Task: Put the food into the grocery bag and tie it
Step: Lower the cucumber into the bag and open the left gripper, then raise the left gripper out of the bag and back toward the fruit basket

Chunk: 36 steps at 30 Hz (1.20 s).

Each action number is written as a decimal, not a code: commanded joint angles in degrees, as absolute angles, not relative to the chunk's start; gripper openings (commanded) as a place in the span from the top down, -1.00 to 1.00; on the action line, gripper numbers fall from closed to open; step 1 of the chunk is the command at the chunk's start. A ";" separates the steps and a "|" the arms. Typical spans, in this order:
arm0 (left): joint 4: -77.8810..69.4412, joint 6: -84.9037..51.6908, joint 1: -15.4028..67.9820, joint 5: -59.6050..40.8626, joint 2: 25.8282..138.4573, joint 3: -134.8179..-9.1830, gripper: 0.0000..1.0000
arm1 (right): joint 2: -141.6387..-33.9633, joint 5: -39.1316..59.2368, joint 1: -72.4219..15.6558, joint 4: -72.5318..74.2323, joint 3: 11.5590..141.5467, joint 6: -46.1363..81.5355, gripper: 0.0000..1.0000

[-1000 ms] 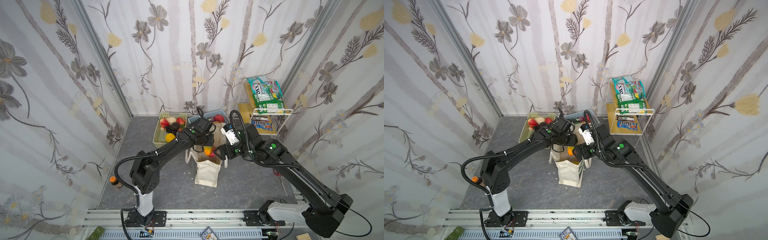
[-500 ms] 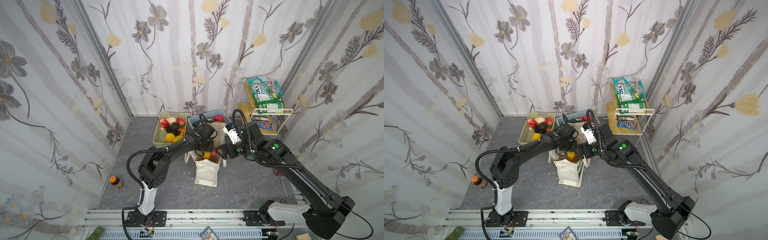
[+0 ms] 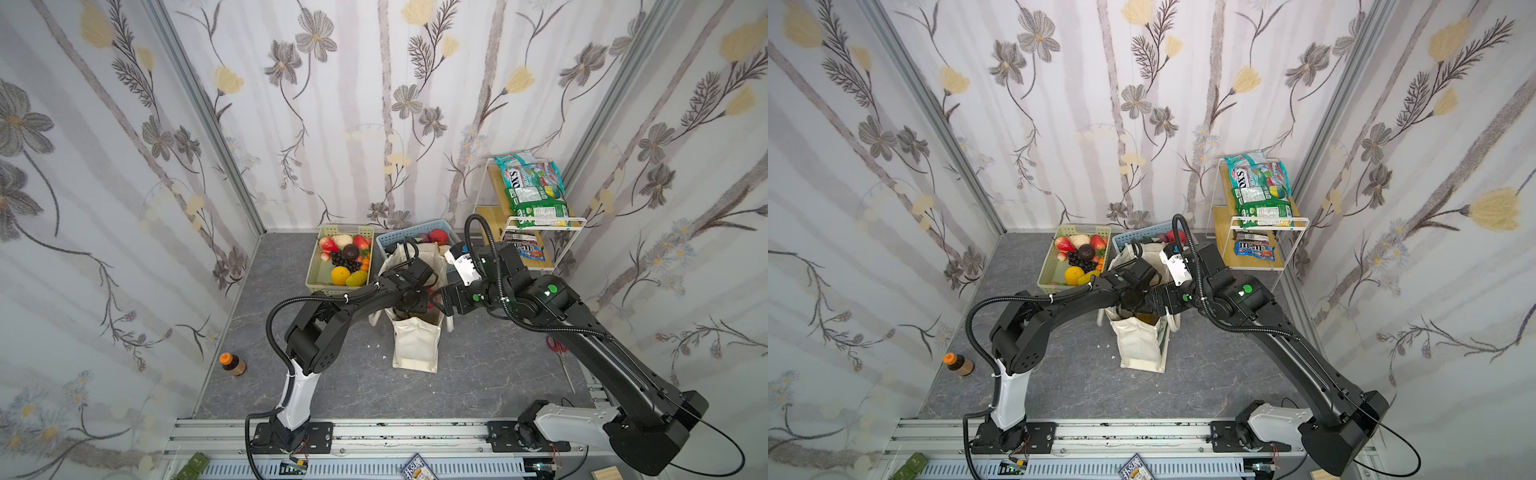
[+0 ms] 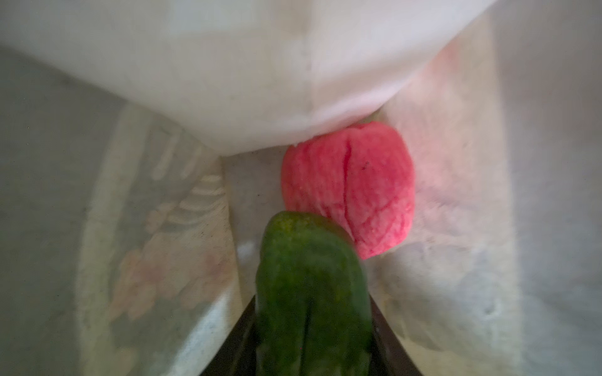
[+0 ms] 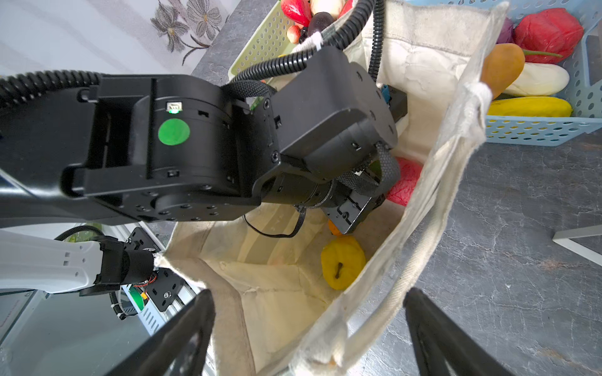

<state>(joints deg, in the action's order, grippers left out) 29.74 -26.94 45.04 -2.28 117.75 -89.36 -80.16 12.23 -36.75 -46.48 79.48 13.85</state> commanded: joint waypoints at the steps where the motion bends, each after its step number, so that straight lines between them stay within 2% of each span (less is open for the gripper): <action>1: 29.47 -27.66 45.21 -1.49 118.52 -88.63 0.16 | -80.51 13.01 -36.80 -45.69 79.88 13.36 -0.81; 10: 31.29 -27.26 45.52 0.17 118.90 -89.09 0.02 | -80.83 12.66 -36.91 -44.50 77.53 14.18 -0.81; 12: 32.05 -27.16 45.67 0.69 118.62 -89.61 -0.10 | -80.77 12.61 -36.89 -44.16 77.46 14.41 -0.81; 17: 32.97 -27.16 45.66 -0.02 116.72 -91.41 -0.24 | -80.23 12.18 -36.90 -43.89 77.30 14.59 -0.81; 24: 34.94 -29.13 45.48 -5.65 114.60 -96.42 -0.48 | -79.48 11.30 -36.83 -43.89 76.82 14.58 -0.82; 36: 38.85 -28.13 45.36 -7.21 109.61 -105.65 -0.52 | -77.38 9.00 -36.32 -41.76 77.49 15.03 -0.82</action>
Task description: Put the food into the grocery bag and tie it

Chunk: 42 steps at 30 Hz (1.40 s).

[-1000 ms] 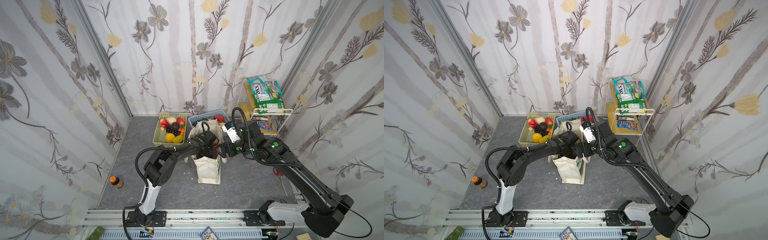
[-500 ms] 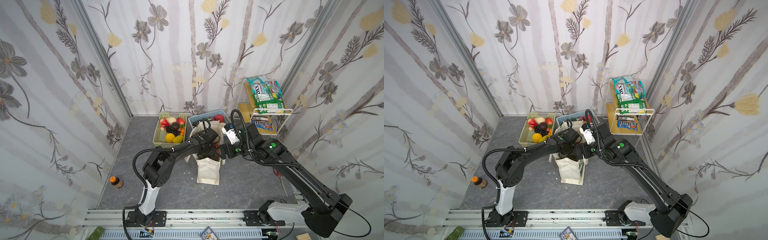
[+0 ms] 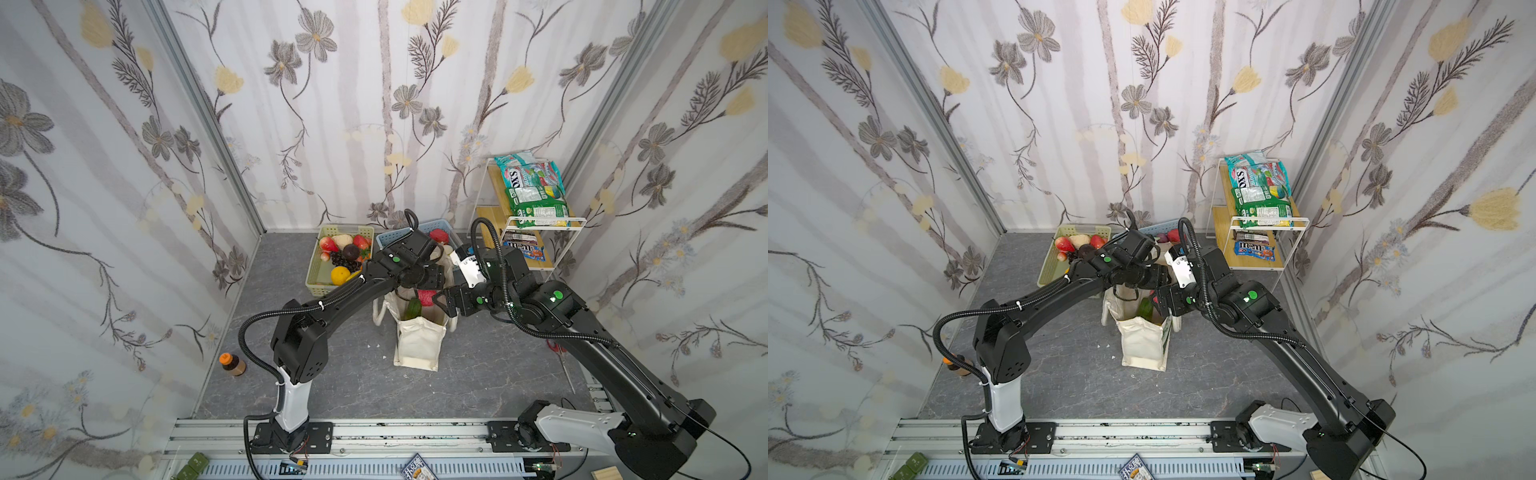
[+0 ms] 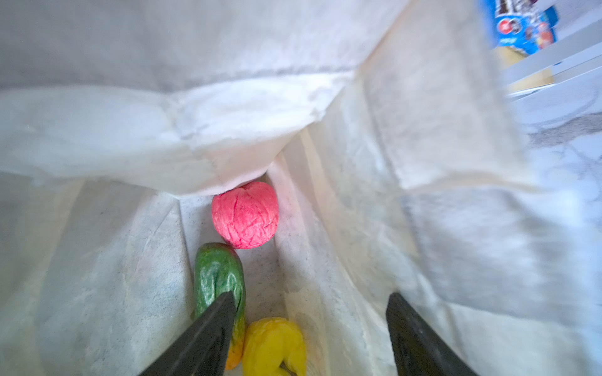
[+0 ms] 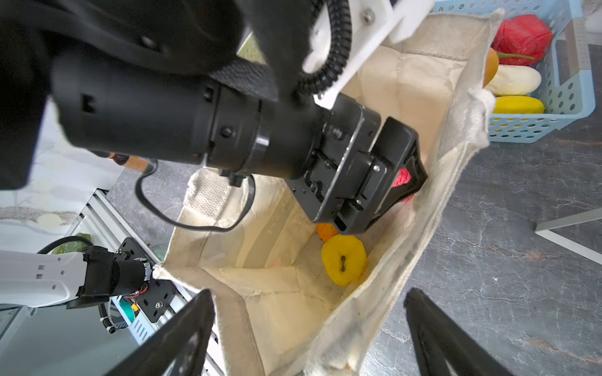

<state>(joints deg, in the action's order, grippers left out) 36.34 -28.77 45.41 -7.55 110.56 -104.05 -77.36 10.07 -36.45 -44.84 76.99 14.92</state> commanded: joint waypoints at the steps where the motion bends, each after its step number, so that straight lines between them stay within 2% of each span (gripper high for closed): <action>1: 39.17 -27.94 45.35 -6.64 109.23 -106.05 -0.52 | -77.43 8.92 -36.28 -41.50 77.66 15.02 -0.82; 12: 41.41 -27.33 44.00 -0.09 104.05 -109.89 -0.53 | -78.05 8.91 -36.06 -37.29 80.04 17.00 -0.82; 23: 43.70 -24.32 38.06 7.20 102.39 -112.91 -0.54 | -80.65 13.21 -36.11 -29.27 80.87 16.37 -0.82; 30: 45.37 -24.09 33.72 9.06 103.43 -114.71 -0.54 | -84.81 13.86 -36.08 -30.03 86.16 15.58 -0.81; 42: 44.77 -21.63 28.12 12.91 104.78 -110.64 -0.56 | -94.74 14.51 -36.18 -32.15 97.77 16.60 -0.80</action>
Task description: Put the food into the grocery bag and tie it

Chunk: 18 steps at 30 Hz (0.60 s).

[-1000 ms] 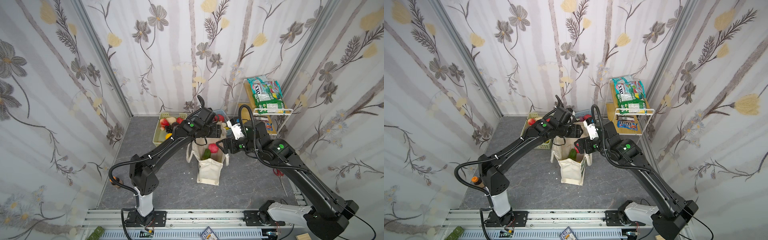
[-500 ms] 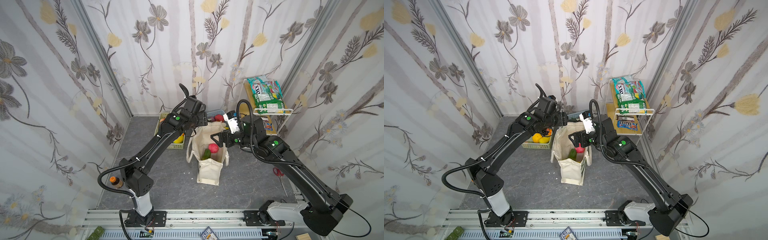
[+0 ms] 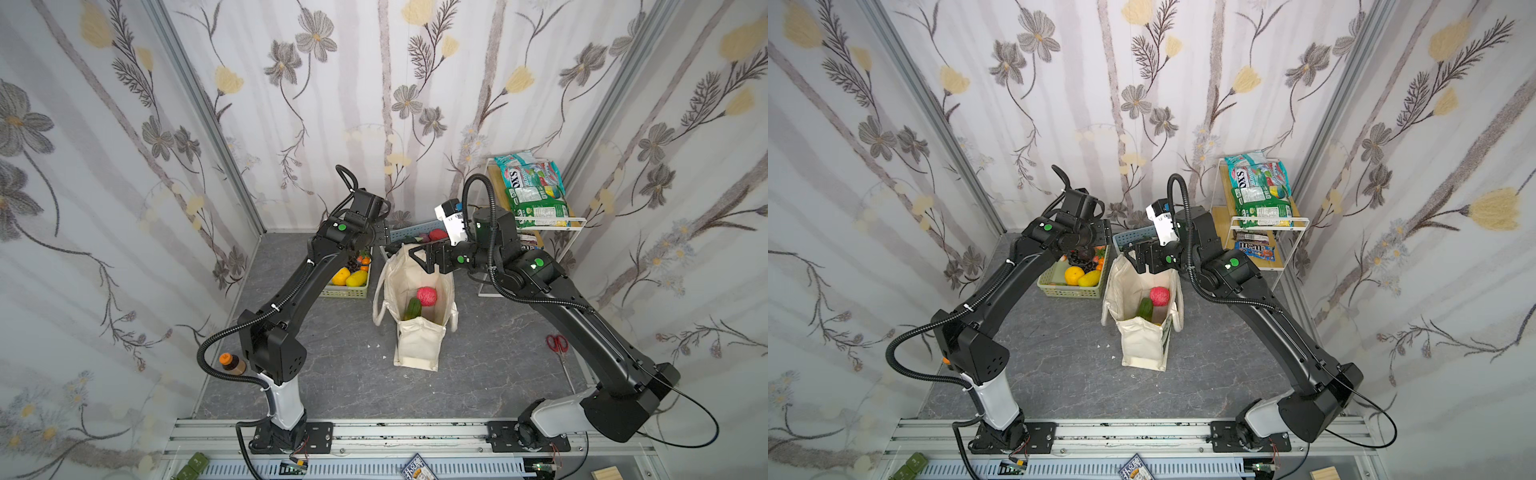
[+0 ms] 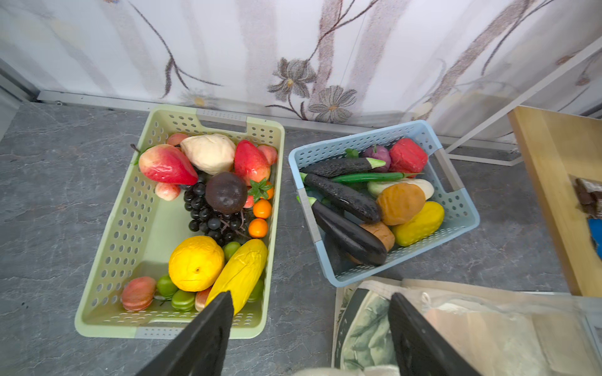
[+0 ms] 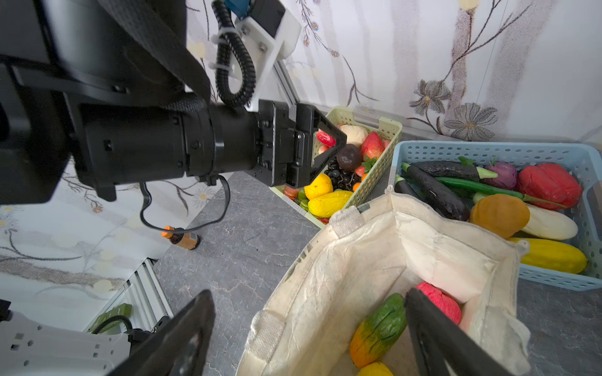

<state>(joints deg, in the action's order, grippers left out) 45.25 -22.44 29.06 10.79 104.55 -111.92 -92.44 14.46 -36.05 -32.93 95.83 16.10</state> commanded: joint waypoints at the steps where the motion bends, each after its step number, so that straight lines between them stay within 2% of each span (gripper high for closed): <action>1: 44.13 -21.62 27.70 12.78 104.74 -109.79 -0.56 | -95.41 14.50 -36.19 -32.13 98.35 16.76 -0.80; 6: 40.96 -21.78 25.15 11.18 104.77 -106.27 -0.57 | -98.19 14.65 -36.47 -31.57 100.27 17.14 -0.80; 18: 40.17 -23.59 20.91 7.86 113.86 -109.72 -0.59 | -102.46 15.34 -36.89 -29.93 103.25 17.14 -0.80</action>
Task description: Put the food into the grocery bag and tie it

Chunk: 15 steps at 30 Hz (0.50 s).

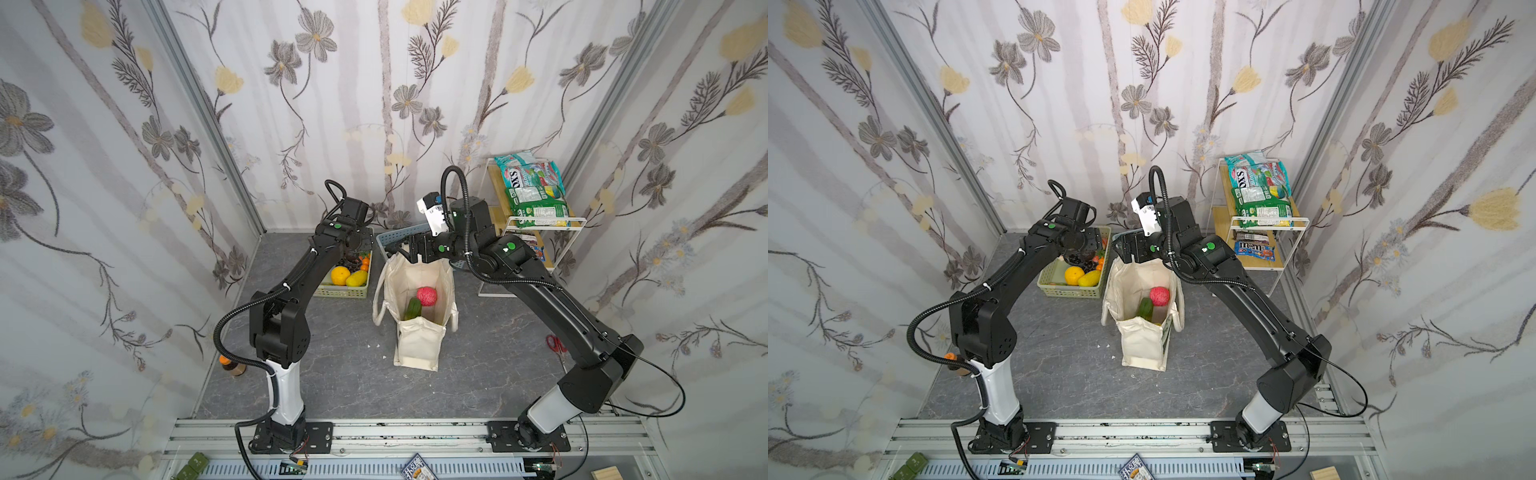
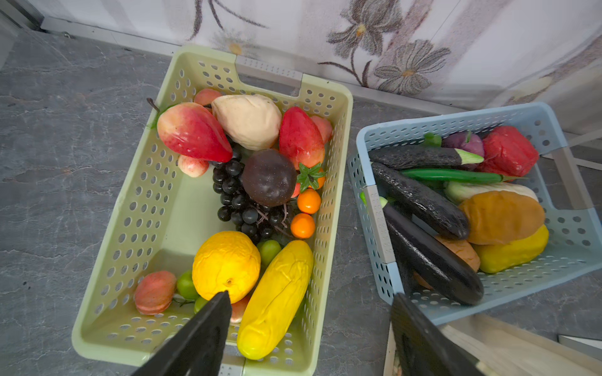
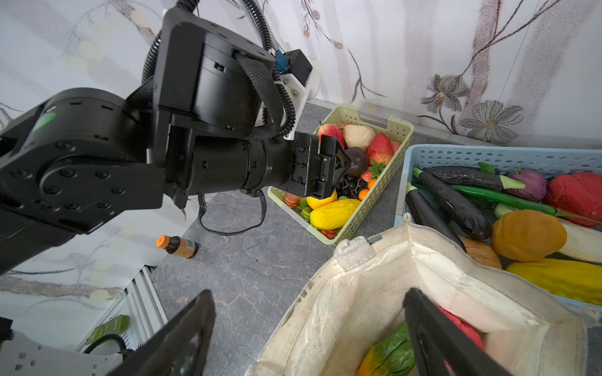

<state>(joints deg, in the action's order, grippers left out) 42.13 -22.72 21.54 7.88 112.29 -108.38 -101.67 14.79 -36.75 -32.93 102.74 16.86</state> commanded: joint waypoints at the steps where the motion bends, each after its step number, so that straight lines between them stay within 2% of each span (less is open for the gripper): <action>1: 40.10 -23.72 20.55 8.27 114.64 -110.35 -0.59 | -102.84 15.31 -36.84 -29.53 103.52 17.26 -0.80; 15: 38.08 -23.26 14.10 14.40 126.59 -118.34 -0.59 | -107.05 14.77 -37.18 -25.87 106.95 18.80 -0.79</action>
<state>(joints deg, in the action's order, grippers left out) 39.62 -22.55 14.70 11.14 125.43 -117.32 -106.39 14.79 -37.17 -29.26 106.50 18.39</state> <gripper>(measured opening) 0.796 0.897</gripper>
